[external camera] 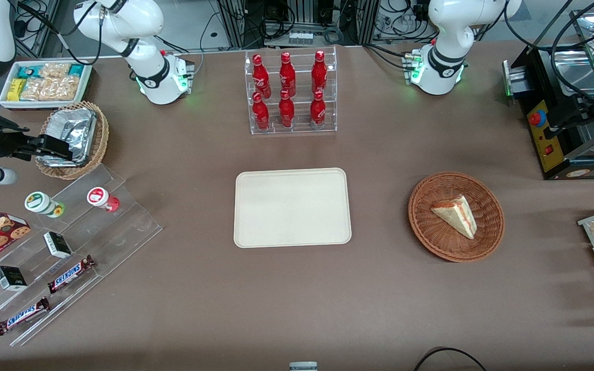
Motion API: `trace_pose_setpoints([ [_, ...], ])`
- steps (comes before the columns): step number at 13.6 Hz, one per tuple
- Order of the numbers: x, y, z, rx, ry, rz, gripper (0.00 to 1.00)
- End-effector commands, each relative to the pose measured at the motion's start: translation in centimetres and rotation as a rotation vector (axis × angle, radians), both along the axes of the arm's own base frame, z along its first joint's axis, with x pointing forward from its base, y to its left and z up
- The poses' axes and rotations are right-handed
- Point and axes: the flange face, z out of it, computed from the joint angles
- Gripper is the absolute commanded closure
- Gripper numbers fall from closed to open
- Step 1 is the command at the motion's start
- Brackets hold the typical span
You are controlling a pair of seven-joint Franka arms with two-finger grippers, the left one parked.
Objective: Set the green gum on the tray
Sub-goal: 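Move the right gripper down toward the green-and-white gum canister on the stand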
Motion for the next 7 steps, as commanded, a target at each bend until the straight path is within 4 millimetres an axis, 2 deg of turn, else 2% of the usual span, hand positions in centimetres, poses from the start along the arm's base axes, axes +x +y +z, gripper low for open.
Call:
trace_pose_setpoints([
  [1,0.5,-0.3,0.5,0.002,-0.021,0.008,0.00],
  [4,0.6,-0.7,-0.6,0.006,-0.010,0.018,0.00],
  [7,0.9,-2.1,-4.2,0.027,-0.024,0.129,0.00],
])
